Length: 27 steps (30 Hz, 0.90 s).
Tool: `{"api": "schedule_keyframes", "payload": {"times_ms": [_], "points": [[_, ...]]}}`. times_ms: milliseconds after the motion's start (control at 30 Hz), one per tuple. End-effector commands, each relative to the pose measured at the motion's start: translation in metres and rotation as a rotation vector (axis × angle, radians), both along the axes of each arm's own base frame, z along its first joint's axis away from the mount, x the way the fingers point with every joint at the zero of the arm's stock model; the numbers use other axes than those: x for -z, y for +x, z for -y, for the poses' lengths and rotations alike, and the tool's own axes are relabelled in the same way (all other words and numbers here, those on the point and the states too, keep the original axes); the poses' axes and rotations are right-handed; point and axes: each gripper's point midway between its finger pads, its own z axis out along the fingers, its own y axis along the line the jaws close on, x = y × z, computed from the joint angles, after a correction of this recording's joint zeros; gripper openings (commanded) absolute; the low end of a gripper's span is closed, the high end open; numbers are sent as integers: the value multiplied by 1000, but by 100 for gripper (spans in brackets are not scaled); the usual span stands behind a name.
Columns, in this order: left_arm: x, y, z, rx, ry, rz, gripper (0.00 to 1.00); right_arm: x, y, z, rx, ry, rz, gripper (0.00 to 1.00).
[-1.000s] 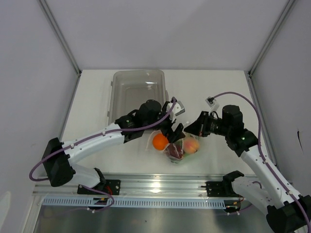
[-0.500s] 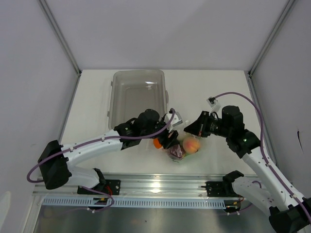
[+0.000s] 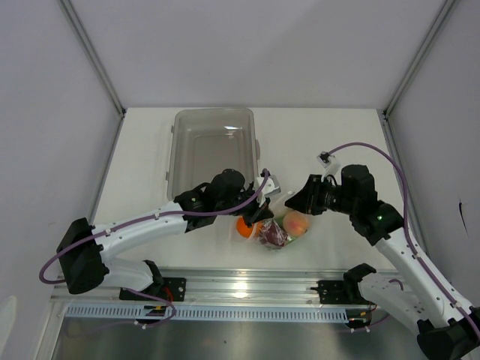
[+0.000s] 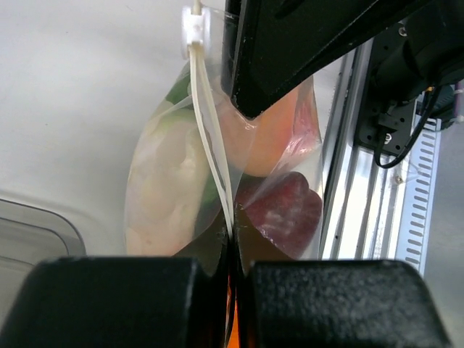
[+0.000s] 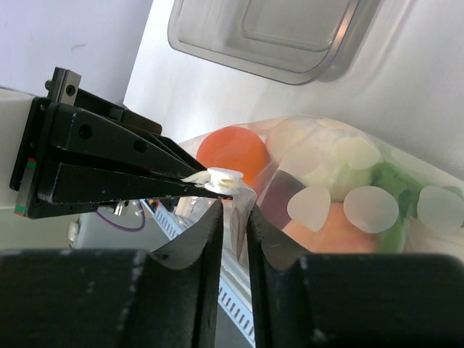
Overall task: Place the food in the zip-top bag and seal the zipper
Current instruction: Zip the zipper food storage bag at the center of the board.
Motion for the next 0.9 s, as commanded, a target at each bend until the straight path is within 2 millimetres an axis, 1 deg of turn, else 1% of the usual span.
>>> {"api": "schedule_keyframes", "payload": {"times_ms": [0,67,100,167,200,267,300,367,400,467,500,533,600,633,700,733,767,800,867], "points": [[-8,-8,3,50,-36,-18,1,-4,-5,-1,-67,-14,81,24],[-11,-8,3,58,-58,-30,1,0,-8,-3,-96,-10,91,24],[-8,-9,2,62,-57,-38,1,1,-7,-4,-101,-8,98,25],[-10,-9,1,74,-79,-65,1,9,-9,-4,-119,-13,103,25],[-9,-11,-1,78,-86,-81,1,7,-10,-6,-134,0,124,25],[-13,-14,0,105,-114,-94,1,12,-11,-9,-159,16,152,23],[-13,-13,-1,104,-117,-96,1,14,-11,-9,-164,18,157,21],[-14,-12,-2,111,-121,-102,1,14,-15,-11,-181,41,167,11],[-11,-13,-4,111,-114,-114,1,8,-16,-13,-187,65,188,0],[-16,-12,-4,116,-131,-123,2,0,-23,-14,-204,94,214,0],[-17,-12,-5,115,-136,-129,12,-3,-25,-13,-207,101,221,0],[-21,-11,-5,111,-149,-126,26,-6,-28,-13,-211,105,226,0],[-37,-12,-4,122,-189,-114,37,-12,-34,-11,-214,119,233,0],[-45,-15,-4,128,-209,-114,48,-14,-39,-12,-228,132,221,0],[-60,-18,-2,148,-248,-106,57,-17,-44,-14,-242,142,205,0],[-72,-17,0,146,-285,-94,64,-18,-47,-16,-244,147,196,0],[-83,-17,2,149,-307,-81,65,-18,-49,-16,-248,148,190,0],[-89,-16,3,151,-324,-73,68,-19,-51,-18,-255,151,190,0],[-99,-16,4,146,-351,-73,69,-19,-55,-21,-262,157,173,0]]}}
